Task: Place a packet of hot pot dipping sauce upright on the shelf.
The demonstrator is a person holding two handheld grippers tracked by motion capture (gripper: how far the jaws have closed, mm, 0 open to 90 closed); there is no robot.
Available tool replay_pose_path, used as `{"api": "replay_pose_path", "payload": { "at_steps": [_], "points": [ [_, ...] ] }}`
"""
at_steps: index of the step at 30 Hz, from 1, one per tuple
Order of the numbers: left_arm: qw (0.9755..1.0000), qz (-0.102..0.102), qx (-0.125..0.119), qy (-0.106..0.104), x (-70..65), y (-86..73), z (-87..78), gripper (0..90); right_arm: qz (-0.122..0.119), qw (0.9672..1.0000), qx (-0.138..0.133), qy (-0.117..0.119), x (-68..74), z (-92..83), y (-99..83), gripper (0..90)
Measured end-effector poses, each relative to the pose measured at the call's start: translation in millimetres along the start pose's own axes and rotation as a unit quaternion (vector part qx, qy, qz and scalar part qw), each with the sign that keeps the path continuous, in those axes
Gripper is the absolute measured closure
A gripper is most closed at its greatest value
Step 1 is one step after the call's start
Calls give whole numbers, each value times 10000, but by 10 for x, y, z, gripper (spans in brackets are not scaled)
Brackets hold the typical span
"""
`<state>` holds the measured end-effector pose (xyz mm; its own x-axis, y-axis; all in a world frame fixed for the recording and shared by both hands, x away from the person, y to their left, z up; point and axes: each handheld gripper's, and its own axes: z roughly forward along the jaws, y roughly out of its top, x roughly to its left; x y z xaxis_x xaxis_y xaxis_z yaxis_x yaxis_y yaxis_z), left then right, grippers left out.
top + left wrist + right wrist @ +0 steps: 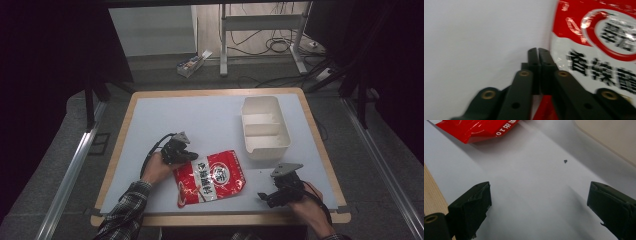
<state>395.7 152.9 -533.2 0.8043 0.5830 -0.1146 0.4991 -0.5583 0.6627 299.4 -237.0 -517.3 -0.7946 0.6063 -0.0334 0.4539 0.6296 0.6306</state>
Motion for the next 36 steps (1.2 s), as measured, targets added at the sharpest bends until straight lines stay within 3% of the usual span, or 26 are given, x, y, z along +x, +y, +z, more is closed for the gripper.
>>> {"api": "replay_pose_path", "payload": {
  "at_steps": [4, 9, 15, 19, 26, 36],
  "points": [
    [9994, -109, -233, 251, 21, -39, -57, 699, 3, 10000, -29, 30, 2, -4, 1, 53],
    [9972, 130, -465, 577, -39, -89, -123, 484, -10, 9999, -48, 107, 14, -1, 3, 53],
    [9958, 333, -533, 666, -180, -155, -191, 277, -40, 9997, -53, 229, 55, 21, 14, 51],
    [9946, 223, -685, 741, -237, -220, -285, 182, -62, 9992, -102, 391, 85, 33, 27, 40],
    [9916, -43, -1028, 785, -315, -335, -447, 125, -42, 9982, -179, 567, 138, 75, 62, 27],
    [9899, 342, -1021, 923, -590, -479, -571, 72, -167, 9950, -172, 971, 212, 174, 124, 0]
  ]
}}
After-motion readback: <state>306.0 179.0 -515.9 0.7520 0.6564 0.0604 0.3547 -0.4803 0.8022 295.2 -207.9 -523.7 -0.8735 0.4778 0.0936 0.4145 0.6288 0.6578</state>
